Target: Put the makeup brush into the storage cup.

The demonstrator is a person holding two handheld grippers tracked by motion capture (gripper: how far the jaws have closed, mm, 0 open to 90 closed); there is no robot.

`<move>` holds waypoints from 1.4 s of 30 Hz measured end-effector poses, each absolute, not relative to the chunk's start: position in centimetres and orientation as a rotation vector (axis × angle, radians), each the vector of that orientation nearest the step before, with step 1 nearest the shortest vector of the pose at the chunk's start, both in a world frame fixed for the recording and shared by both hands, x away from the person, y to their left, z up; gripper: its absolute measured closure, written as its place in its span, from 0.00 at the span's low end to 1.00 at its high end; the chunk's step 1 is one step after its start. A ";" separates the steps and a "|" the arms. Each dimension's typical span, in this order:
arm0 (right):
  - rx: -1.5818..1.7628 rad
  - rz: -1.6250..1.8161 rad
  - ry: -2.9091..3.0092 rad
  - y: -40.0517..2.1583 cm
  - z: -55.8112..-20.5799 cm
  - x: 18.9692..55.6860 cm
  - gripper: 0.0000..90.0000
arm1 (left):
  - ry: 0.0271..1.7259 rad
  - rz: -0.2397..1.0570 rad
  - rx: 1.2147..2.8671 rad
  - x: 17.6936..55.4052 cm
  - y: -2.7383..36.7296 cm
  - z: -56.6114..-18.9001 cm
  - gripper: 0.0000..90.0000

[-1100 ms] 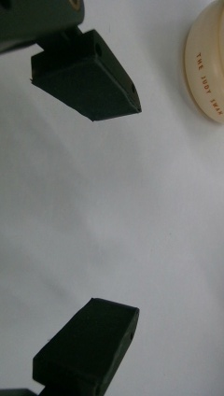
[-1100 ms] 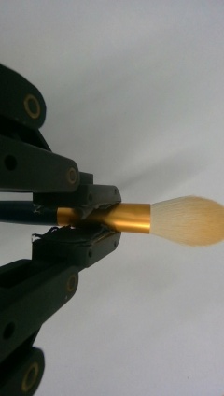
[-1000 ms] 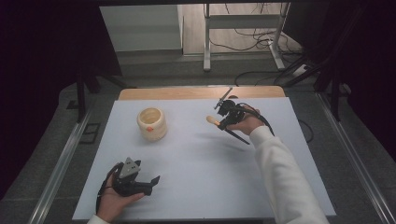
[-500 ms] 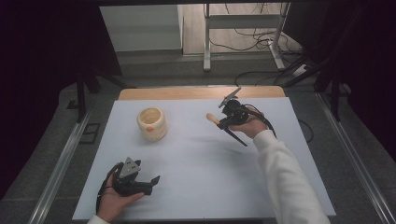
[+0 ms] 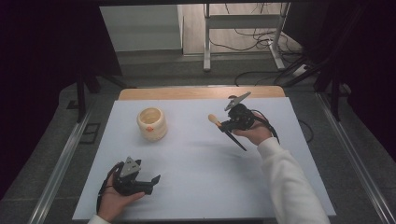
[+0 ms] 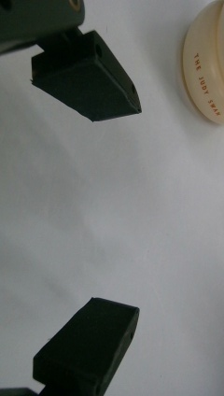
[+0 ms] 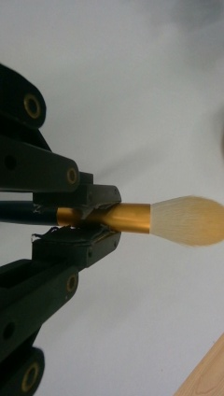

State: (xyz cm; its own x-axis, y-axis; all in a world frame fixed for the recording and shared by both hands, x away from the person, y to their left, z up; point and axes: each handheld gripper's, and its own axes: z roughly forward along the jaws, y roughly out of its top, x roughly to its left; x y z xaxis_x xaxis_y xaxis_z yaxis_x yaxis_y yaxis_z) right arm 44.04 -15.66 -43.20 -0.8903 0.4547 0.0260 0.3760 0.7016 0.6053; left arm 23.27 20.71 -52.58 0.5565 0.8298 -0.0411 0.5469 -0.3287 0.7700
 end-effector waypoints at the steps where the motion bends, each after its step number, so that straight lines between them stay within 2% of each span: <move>1: 0.684 0.955 2.779 -15.7 -43.2 43.9 0.88 | 1.105 0.469 2.022 23.3 20.7 -52.6 0.08; 13: 0.665 1.103 2.725 -16.7 -42.4 42.3 0.88 | 1.108 0.472 2.012 23.3 20.7 -52.5 0.08; 42: 0.719 1.179 2.668 -18.0 -42.6 40.2 0.88 | 1.104 0.468 2.002 23.1 20.7 -52.2 0.08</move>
State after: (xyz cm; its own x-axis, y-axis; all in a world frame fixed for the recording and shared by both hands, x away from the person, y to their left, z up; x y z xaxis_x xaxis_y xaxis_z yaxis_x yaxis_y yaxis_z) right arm 40.19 -17.96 -42.64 -0.8766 0.4766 0.0656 0.3694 0.5795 0.7264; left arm 23.14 20.71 -52.20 0.5533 0.8315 -0.0507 0.5416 -0.3128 0.7803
